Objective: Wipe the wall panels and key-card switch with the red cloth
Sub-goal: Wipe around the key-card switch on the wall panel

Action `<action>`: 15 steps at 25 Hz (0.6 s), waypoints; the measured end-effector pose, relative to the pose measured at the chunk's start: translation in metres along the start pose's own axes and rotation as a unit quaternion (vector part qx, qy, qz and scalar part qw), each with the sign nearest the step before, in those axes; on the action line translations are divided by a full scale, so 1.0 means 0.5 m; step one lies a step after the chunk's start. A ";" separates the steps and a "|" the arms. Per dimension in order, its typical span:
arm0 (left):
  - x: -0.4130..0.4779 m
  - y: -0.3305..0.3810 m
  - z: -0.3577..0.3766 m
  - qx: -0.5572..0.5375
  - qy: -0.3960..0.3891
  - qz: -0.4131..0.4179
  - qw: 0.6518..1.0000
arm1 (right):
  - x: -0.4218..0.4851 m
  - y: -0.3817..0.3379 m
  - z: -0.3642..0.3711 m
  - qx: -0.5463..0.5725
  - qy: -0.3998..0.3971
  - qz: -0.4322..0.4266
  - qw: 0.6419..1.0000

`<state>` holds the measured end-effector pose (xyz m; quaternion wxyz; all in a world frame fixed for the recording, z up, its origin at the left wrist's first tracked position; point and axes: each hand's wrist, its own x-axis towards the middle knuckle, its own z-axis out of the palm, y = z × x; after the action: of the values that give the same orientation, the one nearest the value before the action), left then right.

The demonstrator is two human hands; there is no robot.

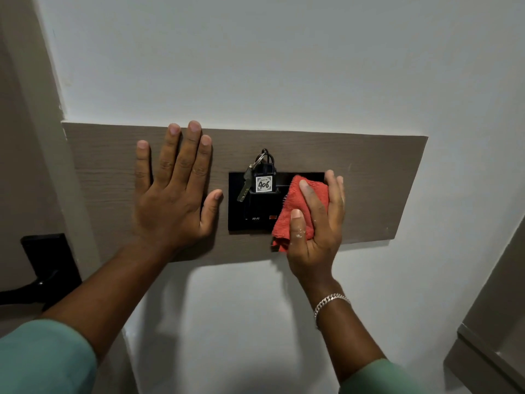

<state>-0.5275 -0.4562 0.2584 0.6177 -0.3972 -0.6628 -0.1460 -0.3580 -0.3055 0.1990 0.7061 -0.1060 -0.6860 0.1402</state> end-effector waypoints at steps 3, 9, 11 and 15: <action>-0.002 0.004 0.001 -0.001 0.001 0.000 1.000 | -0.003 -0.039 0.032 0.062 0.058 0.017 0.996; -0.003 0.000 0.006 0.016 -0.001 0.000 1.000 | -0.034 -0.037 0.070 -0.154 -0.074 -0.156 0.973; -0.001 0.004 0.001 0.012 -0.006 -0.001 1.000 | -0.034 -0.004 0.038 -0.172 -0.100 -0.182 0.963; 0.000 0.004 -0.003 0.012 -0.013 -0.006 1.000 | -0.031 -0.019 0.037 -0.103 -0.095 -0.093 0.986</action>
<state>-0.5254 -0.4560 0.2581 0.6131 -0.3880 -0.6744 -0.1369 -0.3763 -0.3207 0.1884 0.6333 -0.1001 -0.7674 0.0113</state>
